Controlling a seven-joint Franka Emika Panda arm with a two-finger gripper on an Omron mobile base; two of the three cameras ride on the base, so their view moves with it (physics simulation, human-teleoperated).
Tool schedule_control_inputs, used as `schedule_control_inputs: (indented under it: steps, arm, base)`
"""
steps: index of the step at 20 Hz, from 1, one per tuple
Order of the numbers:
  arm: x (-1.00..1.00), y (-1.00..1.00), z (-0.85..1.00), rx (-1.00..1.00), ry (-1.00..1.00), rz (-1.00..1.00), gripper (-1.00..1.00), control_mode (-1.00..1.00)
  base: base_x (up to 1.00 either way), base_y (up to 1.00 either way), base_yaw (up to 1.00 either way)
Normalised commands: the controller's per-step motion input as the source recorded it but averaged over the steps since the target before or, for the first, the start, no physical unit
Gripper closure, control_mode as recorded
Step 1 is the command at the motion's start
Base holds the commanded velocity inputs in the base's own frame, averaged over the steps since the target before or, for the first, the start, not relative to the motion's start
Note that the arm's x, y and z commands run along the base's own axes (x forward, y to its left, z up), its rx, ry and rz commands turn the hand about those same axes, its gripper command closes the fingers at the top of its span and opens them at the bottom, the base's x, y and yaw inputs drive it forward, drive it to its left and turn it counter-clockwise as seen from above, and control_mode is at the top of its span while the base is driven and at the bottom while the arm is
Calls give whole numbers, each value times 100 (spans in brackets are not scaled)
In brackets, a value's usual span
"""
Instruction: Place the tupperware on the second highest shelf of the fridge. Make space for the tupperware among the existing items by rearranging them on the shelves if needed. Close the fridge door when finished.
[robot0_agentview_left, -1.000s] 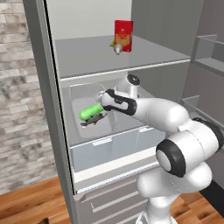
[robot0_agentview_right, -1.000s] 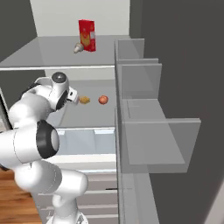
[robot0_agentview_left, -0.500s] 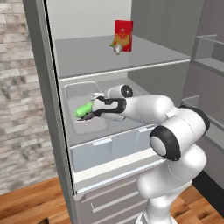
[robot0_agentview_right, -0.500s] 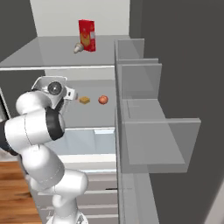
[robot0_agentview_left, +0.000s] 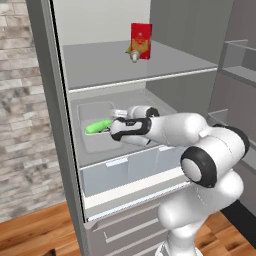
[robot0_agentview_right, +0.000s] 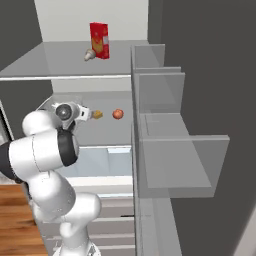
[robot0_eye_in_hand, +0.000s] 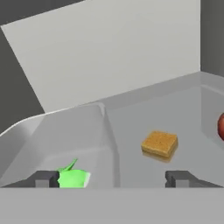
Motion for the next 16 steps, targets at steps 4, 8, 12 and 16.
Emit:
schedule_control_inputs:
  steps: [4, 8, 12, 16]
  arm:
    - [-64, -16, 98, -1, 11, 0, -100, -100]
    - [-76, 0, 100, -24, 46, -5, -100, -100]
    - [-88, 0, 84, -37, 62, -7, -100, -100]
    - [-100, 0, 75, -38, 45, -4, -100, -100]
  base:
    - [0, 0, 0]
    - [0, 0, 0]
    - [0, 0, 0]
    - [0, 0, 0]
